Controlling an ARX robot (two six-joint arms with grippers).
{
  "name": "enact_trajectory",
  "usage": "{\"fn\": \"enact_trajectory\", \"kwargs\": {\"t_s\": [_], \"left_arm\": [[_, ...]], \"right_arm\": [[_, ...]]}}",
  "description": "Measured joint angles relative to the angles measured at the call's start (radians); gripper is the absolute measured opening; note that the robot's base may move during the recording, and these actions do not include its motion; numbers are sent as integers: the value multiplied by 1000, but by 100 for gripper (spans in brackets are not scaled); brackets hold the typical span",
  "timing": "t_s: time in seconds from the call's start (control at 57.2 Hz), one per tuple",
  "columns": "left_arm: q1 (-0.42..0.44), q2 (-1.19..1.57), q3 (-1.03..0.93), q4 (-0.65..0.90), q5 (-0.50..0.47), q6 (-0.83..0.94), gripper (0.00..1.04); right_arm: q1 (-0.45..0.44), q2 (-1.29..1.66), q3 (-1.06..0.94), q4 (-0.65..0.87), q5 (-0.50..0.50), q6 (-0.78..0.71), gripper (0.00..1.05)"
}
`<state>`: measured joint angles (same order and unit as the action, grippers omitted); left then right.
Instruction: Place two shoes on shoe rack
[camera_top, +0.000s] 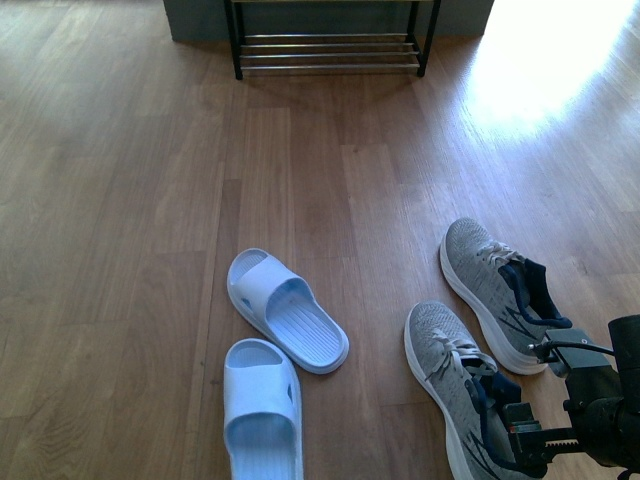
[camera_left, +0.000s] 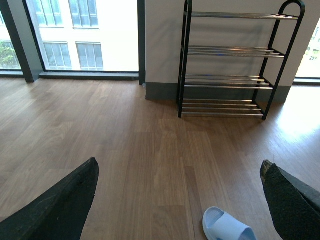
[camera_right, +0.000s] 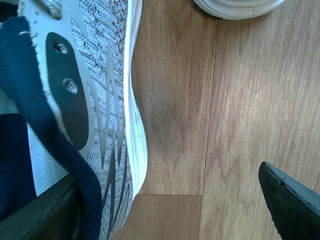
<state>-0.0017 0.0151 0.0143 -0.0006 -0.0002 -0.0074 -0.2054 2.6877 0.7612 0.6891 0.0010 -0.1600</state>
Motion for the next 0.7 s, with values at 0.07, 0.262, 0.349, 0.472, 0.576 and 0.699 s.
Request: {"fn": "enact_trajectory", "kwargs": {"t_s": [0.07,0.262,0.349,0.472,0.576,0.699], "left_arm": [[0,0,0,0,0,0,95],[0,0,0,0,0,0,95],[0,0,0,0,0,0,95],[0,0,0,0,0,0,95],[0,0,0,0,0,0,95],[0,0,0,0,0,0,95]], "right_arm": [[-8,21,22,8,-18,0,96],[-7,54,74,18,-52,2,83],[-3,61,83,18,-59,3,71],[5,69,88,18,-78,6,51],[9,72,86,25,-102,6,36],[9,73,71,43,-130,6,13]]}}
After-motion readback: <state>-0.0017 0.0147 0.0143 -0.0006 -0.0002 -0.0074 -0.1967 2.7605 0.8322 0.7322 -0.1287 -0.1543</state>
